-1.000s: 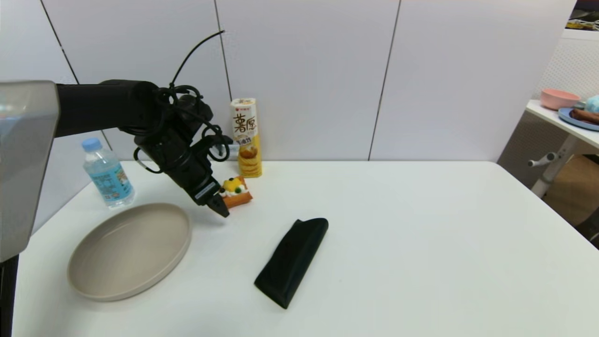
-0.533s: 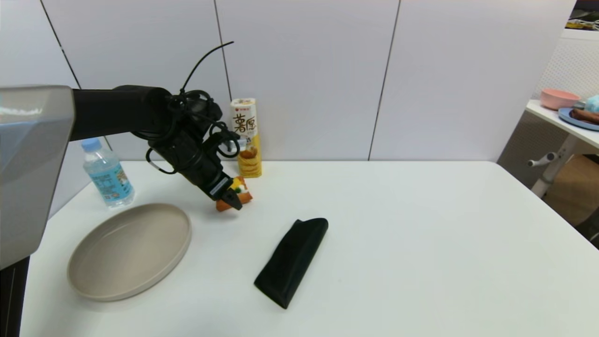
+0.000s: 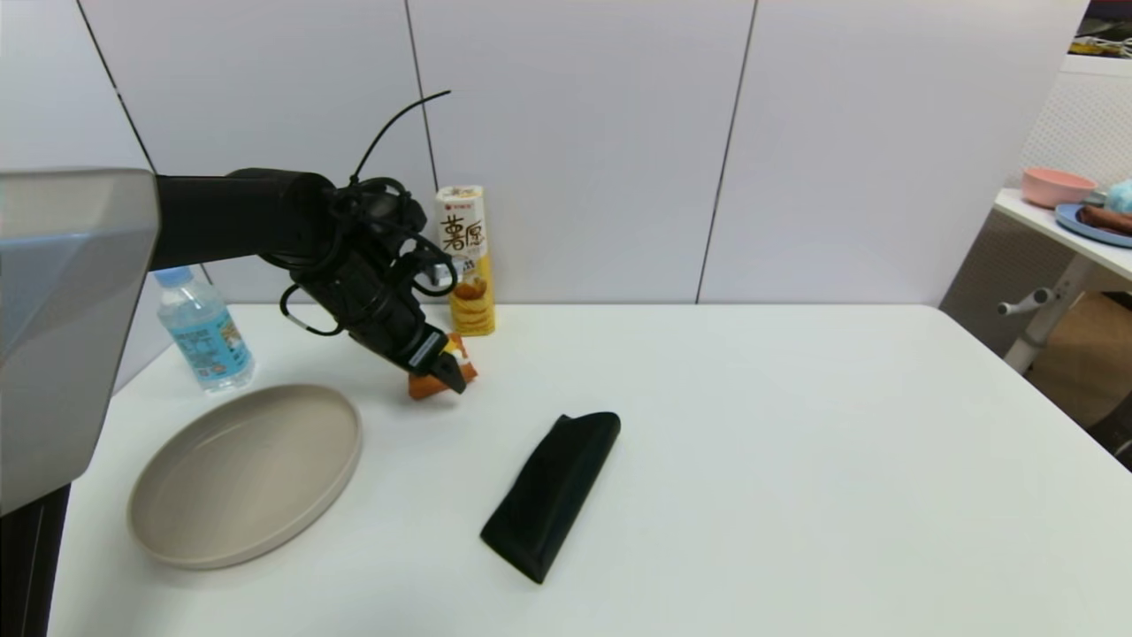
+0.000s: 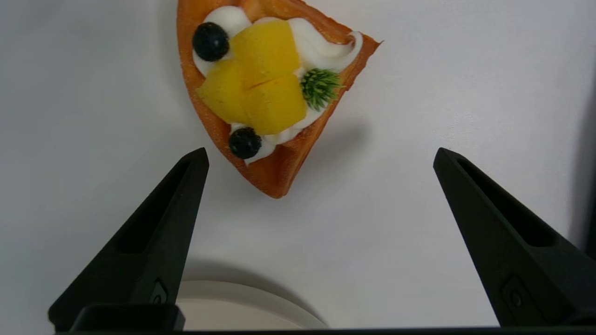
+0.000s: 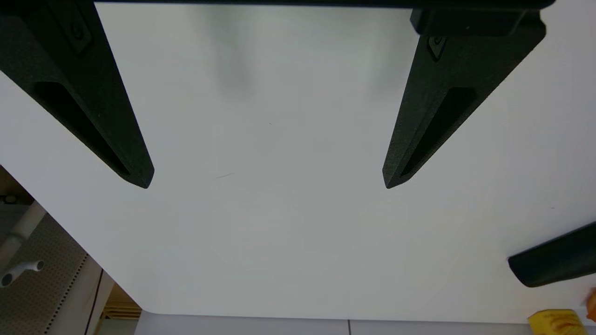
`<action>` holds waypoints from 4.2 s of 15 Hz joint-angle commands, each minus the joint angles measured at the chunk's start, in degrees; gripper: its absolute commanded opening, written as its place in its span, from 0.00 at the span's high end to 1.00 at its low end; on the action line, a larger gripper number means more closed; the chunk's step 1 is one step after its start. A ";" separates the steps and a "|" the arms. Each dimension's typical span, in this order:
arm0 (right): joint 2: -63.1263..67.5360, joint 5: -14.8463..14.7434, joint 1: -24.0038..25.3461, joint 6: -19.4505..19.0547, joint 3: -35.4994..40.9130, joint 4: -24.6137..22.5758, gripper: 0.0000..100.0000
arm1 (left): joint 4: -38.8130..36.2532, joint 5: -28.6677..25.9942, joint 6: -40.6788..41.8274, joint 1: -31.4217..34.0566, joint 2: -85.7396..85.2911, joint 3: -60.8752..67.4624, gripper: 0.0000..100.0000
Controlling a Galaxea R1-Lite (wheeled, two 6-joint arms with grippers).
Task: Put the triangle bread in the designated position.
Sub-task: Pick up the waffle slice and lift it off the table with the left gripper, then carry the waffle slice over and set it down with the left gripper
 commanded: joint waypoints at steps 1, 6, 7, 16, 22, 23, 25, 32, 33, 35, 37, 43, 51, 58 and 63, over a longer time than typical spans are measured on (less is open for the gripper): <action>0.09 0.02 0.02 -0.04 0.09 0.01 0.00 | -0.58 0.15 -2.46 -0.06 0.37 -0.06 0.00; 0.00 0.02 0.02 -0.04 0.09 0.01 0.00 | -3.75 0.24 -2.81 0.29 1.87 -0.15 0.00; 0.00 0.02 0.02 -0.04 0.09 0.01 0.00 | -4.27 0.33 -2.99 0.55 2.13 0.12 0.00; 0.00 0.02 0.02 -0.04 0.09 0.01 0.00 | -7.53 0.33 -3.43 1.43 5.12 -0.06 0.00; 0.00 0.02 0.02 -0.04 0.09 0.01 0.00 | -7.44 0.15 -3.34 1.43 5.91 -0.15 0.00; 0.09 0.02 0.02 -0.04 0.09 0.01 0.00 | -7.44 0.15 -3.25 1.43 5.91 -0.15 0.00; 0.00 0.02 0.02 -0.04 0.09 0.01 0.00 | -7.44 0.24 -3.08 1.43 5.82 -0.15 0.00; 0.00 0.02 0.02 -0.04 0.09 0.01 0.00 | -8.32 0.24 -3.34 1.43 5.74 -0.41 1.00; 0.00 0.02 0.02 -0.04 0.09 0.01 0.00 | -8.32 0.06 -2.99 1.87 5.65 -0.41 1.00; 0.00 0.02 0.02 -0.04 0.09 0.01 0.00 | -8.32 0.15 -3.08 1.96 5.65 -0.41 1.00; 0.00 0.02 0.02 -0.04 0.09 0.01 0.00 | -8.32 0.15 -2.99 1.96 5.56 -0.41 1.00; 0.00 0.02 0.02 -0.04 0.09 0.01 0.00 | -3.31 1.56 -3.16 0.02 -7.54 -0.41 1.00; 0.00 0.02 0.02 -0.04 0.09 0.01 0.00 | 5.39 4.46 -5.80 -1.91 -38.12 9.08 1.00; 0.00 0.02 0.02 -0.04 0.09 0.01 0.00 | -25.19 4.37 -5.62 -8.50 -40.32 48.46 1.00; 0.00 0.02 0.02 -0.04 0.09 0.01 0.00 | -30.20 4.46 -5.54 -12.81 -30.56 54.17 1.00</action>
